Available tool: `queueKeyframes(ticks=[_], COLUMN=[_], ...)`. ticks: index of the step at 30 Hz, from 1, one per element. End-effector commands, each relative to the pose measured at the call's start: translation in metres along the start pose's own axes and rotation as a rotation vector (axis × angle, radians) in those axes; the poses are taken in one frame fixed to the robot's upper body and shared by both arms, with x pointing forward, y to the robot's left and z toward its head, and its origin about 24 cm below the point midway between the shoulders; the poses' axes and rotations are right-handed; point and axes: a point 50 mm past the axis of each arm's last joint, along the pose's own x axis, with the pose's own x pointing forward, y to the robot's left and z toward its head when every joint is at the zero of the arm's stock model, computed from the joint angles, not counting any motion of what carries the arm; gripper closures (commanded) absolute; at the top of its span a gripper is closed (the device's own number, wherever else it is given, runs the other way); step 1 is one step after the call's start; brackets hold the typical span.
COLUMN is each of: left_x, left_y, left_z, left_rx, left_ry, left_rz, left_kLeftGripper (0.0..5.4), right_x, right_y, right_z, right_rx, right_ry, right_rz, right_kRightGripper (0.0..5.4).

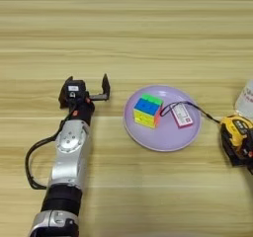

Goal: Move the objects on the table

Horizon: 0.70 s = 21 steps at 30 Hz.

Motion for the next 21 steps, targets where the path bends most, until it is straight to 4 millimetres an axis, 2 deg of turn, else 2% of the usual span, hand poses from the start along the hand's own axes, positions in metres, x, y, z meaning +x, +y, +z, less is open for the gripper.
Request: queueKeyframes(ticks=[1, 3, 6, 12, 21], left_x=[0.0033, 0.0033, 0.0033, 0.0033, 0.0032], left_y=[-0.0004, -0.0004, -0.0004, 0.0003, 0.0010], left_z=[0.0033, 0.0034, 0.0035, 0.0036, 0.0036], left_rx=[0.005, 0.005, 0.005, 0.005, 0.005], left_ry=[-0.014, -0.014, -0.015, -0.015, -0.016], left_rz=[-0.002, -0.001, 0.000, 0.002, 0.002], left_kLeftGripper=[0.00, 0.00, 0.00, 0.00, 0.00], right_x=[-0.0014, -0.0015, -0.0016, -0.0016, -0.0012], right_y=[0.0063, 0.0072, 0.0076, 0.0079, 0.0056], right_z=[-0.0154, -0.0157, -0.0161, -0.0143, -0.0108], right_rx=[0.033, 0.031, 0.026, 0.027, 0.027], right_ry=[0.084, 0.086, 0.090, 0.087, 0.065], right_rz=[0.033, 0.036, 0.040, 0.045, 0.024], right_kRightGripper=[1.26, 1.26, 0.68, 0.06, 0.02])
